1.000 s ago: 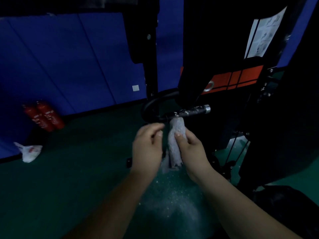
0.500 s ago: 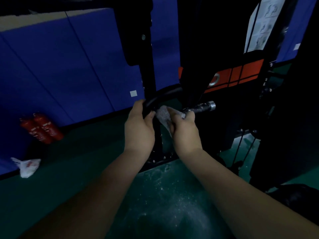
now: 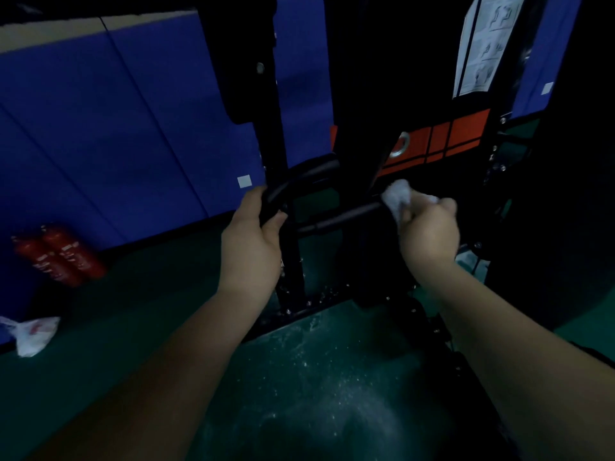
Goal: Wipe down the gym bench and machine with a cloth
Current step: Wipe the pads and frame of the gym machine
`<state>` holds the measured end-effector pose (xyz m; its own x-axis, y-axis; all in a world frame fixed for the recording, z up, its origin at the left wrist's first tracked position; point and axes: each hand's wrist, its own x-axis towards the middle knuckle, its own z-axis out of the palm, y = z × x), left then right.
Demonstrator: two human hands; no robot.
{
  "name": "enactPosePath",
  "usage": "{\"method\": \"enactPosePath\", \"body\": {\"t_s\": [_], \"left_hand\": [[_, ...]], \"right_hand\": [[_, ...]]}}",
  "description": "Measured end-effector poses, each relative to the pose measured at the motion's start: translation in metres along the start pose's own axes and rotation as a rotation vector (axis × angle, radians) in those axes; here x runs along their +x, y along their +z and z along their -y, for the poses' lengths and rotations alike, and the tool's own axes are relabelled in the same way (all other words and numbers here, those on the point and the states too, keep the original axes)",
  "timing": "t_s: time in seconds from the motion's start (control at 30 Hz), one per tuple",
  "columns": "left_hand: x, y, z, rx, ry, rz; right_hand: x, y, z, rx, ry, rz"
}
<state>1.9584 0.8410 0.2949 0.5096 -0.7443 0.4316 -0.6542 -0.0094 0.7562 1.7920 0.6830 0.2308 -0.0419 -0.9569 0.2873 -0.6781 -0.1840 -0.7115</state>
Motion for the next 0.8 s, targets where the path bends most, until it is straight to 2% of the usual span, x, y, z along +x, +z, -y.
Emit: {"method": "enactPosePath", "body": {"t_s": [0.07,0.1,0.13,0.23,0.3,0.37,0.47,0.6,0.67,0.8], "left_hand": [[-0.001,0.000,0.000,-0.008,-0.005,-0.005],[-0.002,0.001,-0.001,-0.010,-0.004,-0.011],[-0.002,0.002,-0.001,-0.010,-0.001,-0.017],[-0.002,0.004,0.000,-0.006,0.008,-0.037],[-0.002,0.005,0.003,0.009,0.026,-0.042],[0.000,0.006,0.006,0.020,0.039,-0.033],[0.003,0.006,0.011,0.002,0.034,-0.023],[0.001,0.006,0.011,-0.029,0.031,-0.017],[0.000,0.006,0.010,-0.041,0.031,-0.016],[0.001,0.006,0.010,-0.016,0.042,-0.027]], "right_hand": [[-0.002,-0.004,0.000,0.066,0.069,-0.085],[-0.007,-0.003,0.007,0.099,0.039,-0.087],[-0.014,-0.001,0.016,0.132,-0.037,-0.060],[-0.039,0.013,0.048,0.076,-0.431,0.106],[-0.043,0.020,0.052,0.034,-0.514,0.227],[-0.030,0.020,0.039,0.063,-0.436,0.233],[-0.001,0.012,0.012,0.098,-0.283,0.154],[0.030,-0.007,-0.007,0.080,0.090,0.062],[0.028,-0.010,-0.010,0.111,0.102,0.028],[0.010,0.004,0.002,0.141,-0.048,0.074]]}}
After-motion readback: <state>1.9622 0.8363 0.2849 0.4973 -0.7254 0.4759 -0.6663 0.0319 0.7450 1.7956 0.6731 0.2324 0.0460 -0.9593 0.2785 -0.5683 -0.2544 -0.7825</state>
